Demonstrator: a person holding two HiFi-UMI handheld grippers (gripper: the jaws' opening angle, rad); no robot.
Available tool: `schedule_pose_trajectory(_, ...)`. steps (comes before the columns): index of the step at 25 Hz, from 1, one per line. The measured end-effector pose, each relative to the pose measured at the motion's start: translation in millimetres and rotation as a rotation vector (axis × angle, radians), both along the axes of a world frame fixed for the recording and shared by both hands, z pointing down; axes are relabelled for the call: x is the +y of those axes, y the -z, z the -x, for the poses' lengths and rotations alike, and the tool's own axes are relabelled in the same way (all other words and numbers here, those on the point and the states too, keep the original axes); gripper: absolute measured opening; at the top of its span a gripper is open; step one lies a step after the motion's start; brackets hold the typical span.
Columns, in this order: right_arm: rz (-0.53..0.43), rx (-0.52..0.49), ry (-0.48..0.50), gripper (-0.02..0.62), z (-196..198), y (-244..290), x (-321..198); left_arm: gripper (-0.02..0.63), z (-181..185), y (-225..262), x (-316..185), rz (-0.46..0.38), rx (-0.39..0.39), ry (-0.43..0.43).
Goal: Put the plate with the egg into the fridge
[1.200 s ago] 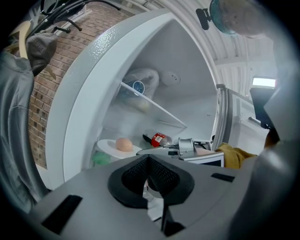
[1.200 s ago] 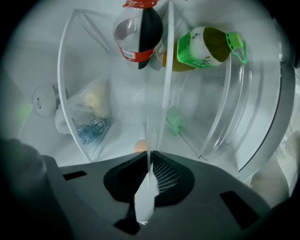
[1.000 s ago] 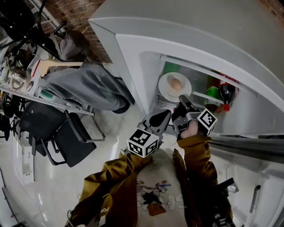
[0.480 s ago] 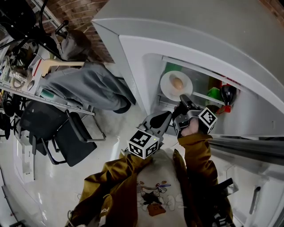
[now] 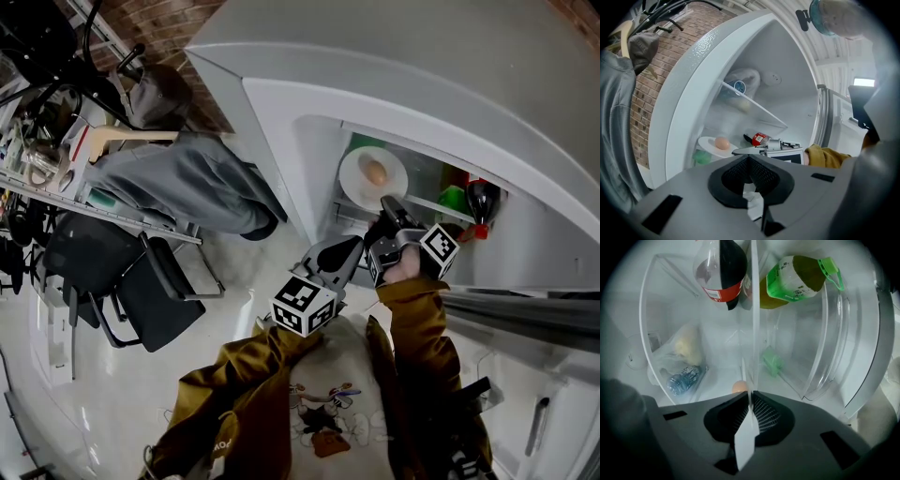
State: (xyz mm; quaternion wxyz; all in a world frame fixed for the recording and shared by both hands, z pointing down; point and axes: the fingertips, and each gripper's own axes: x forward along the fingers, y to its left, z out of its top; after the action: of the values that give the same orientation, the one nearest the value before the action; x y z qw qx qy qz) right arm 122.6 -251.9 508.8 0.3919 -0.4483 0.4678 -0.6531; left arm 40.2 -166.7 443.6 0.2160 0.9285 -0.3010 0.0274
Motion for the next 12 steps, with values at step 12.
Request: schedule_pose_trajectory(12,-0.029,-0.024,0.01,0.02,-0.3,3.4,-10.1,0.006,-1.0,1.3,-2.2,-0.001,-0.007,0.002)
